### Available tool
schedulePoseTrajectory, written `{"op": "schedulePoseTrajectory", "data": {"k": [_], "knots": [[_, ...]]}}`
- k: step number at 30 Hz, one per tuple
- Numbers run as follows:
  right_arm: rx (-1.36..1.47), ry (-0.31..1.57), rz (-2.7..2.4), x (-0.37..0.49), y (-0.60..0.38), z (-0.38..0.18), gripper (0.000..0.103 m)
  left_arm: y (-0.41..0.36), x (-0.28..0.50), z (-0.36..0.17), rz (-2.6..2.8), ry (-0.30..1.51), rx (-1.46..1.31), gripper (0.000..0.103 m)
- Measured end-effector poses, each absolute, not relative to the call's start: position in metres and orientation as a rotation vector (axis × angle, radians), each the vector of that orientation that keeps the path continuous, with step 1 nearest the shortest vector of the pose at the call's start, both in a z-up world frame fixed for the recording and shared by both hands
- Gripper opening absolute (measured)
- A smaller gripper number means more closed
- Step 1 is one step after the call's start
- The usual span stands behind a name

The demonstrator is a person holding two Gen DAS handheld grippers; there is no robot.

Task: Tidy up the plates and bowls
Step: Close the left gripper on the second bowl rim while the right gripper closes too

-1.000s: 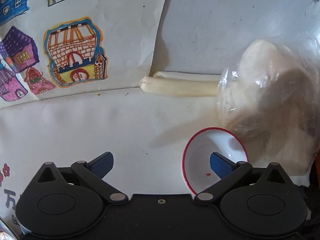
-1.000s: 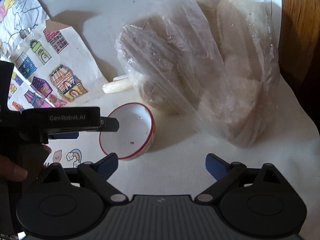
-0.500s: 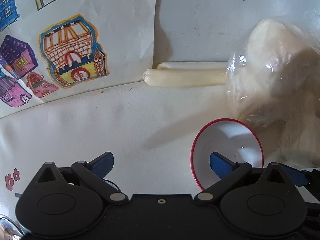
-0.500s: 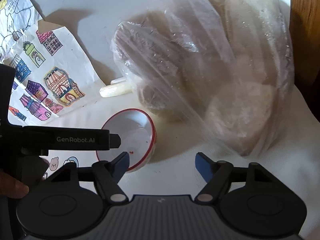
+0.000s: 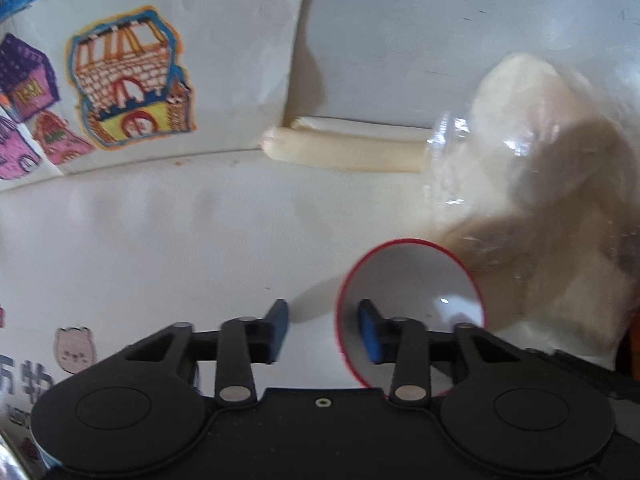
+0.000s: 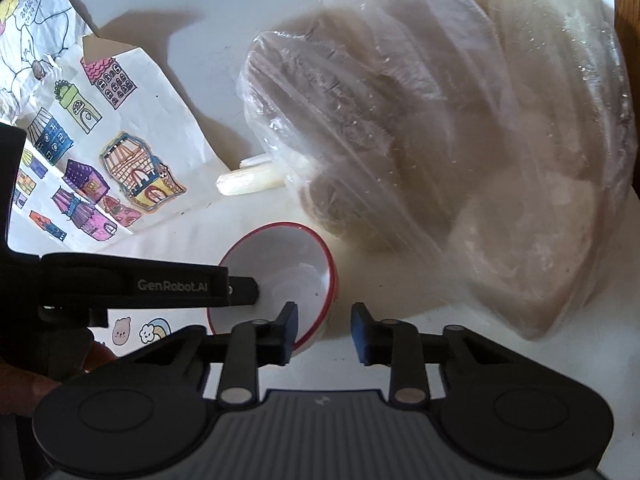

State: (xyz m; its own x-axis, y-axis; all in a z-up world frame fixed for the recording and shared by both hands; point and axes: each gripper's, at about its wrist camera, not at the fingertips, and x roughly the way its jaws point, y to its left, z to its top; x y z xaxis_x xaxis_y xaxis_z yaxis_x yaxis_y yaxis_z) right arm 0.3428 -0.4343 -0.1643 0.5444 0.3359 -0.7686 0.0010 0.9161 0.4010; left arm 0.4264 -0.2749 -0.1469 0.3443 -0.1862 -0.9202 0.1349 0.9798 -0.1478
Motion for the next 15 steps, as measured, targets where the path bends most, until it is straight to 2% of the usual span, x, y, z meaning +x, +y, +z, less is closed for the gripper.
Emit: {"op": "schedulePoseTrajectory", "data": {"k": [5,7,10,15], "knots": [[0.385,0.977,0.214,0.341,-0.434,-0.166,0.031,-0.278,0.419,-0.149,-0.271,1.205,-0.084,0.022],[0.399,0.976,0.225,0.341,-0.433,-0.166,0.026,-0.275,0.42,-0.15,-0.275,1.21,-0.099,0.019],[0.383,0.979,0.222,0.339,-0.43,-0.165,0.024,-0.271,0.415,-0.149,-0.283,1.217,-0.106,0.014],[0.372,0.982,0.229,0.329,-0.432,-0.161,0.022,-0.26,0.406,-0.144,-0.299,1.207,-0.126,0.012]]}}
